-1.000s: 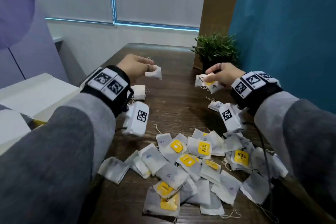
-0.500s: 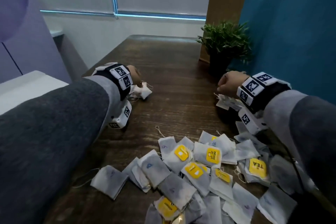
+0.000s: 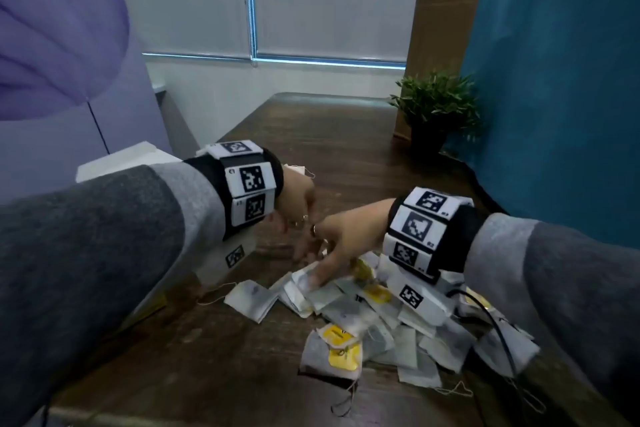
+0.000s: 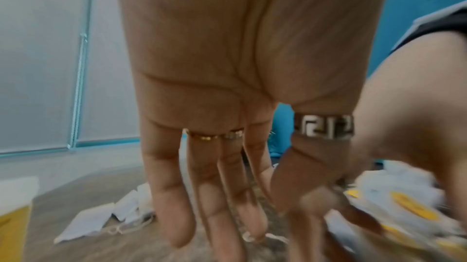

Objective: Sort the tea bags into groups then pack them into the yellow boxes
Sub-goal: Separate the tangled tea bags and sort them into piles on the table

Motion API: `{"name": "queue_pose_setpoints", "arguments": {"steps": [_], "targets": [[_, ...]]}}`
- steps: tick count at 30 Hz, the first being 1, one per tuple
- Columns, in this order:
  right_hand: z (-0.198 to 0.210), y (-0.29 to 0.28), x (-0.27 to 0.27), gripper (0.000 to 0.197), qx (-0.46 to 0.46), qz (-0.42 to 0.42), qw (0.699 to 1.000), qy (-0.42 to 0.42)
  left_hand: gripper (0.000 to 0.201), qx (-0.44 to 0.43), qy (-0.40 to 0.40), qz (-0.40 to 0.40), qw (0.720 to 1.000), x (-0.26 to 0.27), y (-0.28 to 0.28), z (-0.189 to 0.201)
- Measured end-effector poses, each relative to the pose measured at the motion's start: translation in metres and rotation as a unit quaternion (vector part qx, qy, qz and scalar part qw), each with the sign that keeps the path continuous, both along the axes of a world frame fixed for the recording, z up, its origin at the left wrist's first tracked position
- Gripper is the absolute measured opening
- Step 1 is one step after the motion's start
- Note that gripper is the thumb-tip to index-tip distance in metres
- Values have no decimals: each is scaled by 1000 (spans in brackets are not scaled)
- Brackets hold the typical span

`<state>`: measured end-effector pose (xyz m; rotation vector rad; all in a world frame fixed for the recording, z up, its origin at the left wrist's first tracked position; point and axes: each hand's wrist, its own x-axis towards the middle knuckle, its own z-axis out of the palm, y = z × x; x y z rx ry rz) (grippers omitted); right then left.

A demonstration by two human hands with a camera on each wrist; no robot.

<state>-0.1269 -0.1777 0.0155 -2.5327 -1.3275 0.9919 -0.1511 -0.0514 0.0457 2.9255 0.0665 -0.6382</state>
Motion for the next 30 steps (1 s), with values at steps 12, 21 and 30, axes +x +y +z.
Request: {"name": "queue_pose_setpoints", "arguments": {"steps": [12,21,30], "targets": [[-21,8,-4,32,-20,41,989,-143,72,151,150,-95,972,-36,1,-44],[5,-21,27,9,171,-138,975,-28,48,122,170,-67,976,-34,6,-30],[6,-43,44,3,263,-259,926,74,69,151,128,-74,977,-45,-7,-25]]}}
